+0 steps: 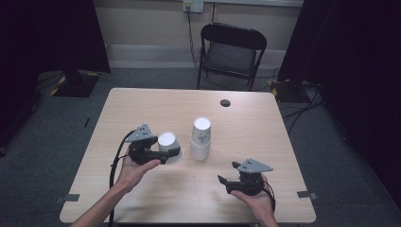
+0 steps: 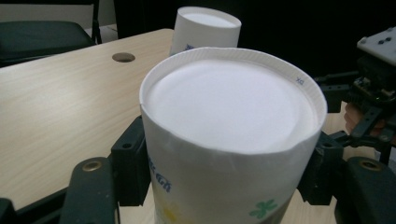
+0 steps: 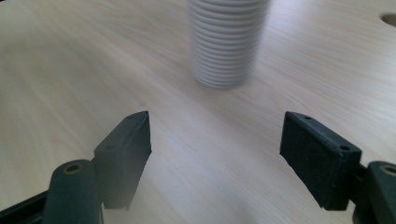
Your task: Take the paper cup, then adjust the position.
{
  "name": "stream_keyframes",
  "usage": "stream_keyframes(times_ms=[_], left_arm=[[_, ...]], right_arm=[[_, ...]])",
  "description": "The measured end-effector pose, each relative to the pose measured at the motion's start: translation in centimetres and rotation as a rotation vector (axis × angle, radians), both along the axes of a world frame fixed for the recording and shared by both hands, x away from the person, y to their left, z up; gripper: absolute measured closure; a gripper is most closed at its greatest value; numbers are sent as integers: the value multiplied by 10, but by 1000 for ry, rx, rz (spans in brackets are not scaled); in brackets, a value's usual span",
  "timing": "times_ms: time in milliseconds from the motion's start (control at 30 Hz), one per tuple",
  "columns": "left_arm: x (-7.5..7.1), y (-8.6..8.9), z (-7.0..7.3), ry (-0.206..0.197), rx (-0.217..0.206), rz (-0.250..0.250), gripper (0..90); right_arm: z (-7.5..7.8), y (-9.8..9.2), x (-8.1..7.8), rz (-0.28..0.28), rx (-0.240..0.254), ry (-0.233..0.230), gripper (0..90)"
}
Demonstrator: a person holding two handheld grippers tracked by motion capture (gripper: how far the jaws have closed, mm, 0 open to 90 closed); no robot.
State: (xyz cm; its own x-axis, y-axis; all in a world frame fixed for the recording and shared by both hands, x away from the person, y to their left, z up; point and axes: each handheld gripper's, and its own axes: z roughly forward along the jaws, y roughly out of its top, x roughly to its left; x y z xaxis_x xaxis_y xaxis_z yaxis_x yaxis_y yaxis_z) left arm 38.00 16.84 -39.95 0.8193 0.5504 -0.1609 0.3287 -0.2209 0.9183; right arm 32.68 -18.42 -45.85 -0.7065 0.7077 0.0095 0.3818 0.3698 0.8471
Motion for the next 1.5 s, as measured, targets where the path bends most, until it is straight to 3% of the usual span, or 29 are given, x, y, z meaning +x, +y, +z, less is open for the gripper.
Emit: stream_keyframes(times_ms=[33,233,300,333,467,533,733,767,867,1000,1167,1300,1333,1500], left_arm=[[-4,1,-1,-3,-7,0,333],[-14,0,-10,14,-4,-7,332],[-16,0,-11,43,-44,-14,332],[-16,0,-11,43,-44,-14,333],[-16,1,-14,89,-90,-20,340],[-14,1,-15,130,-119,-27,341],[-16,2,-13,151,-149,-45,341],[-16,1,-12,167,-180,-53,341],[-17,1,-11,180,-197,-61,341],[-20,0,-10,193,-210,-64,341],[-21,0,-9,197,-209,-65,342],[-21,-1,-9,214,-228,-64,343],[-20,-2,-11,234,-236,-68,343],[-20,-4,-13,245,-246,-70,343]], right_arm=[[4,8,-4,50,-3,-14,242],[12,29,-12,144,14,-49,279],[18,42,-15,187,39,-65,345],[18,42,-15,187,39,-65,345],[19,61,-13,236,55,-46,426],[18,69,-11,252,57,-49,447],[17,84,-2,260,62,-64,500],[18,88,2,250,60,-70,520],[18,92,5,249,63,-70,531],[19,97,10,249,69,-97,605],[17,100,13,254,84,-112,633],[17,102,14,265,86,-126,656],[18,102,15,262,95,-132,671],[17,103,17,259,120,-142,690]])
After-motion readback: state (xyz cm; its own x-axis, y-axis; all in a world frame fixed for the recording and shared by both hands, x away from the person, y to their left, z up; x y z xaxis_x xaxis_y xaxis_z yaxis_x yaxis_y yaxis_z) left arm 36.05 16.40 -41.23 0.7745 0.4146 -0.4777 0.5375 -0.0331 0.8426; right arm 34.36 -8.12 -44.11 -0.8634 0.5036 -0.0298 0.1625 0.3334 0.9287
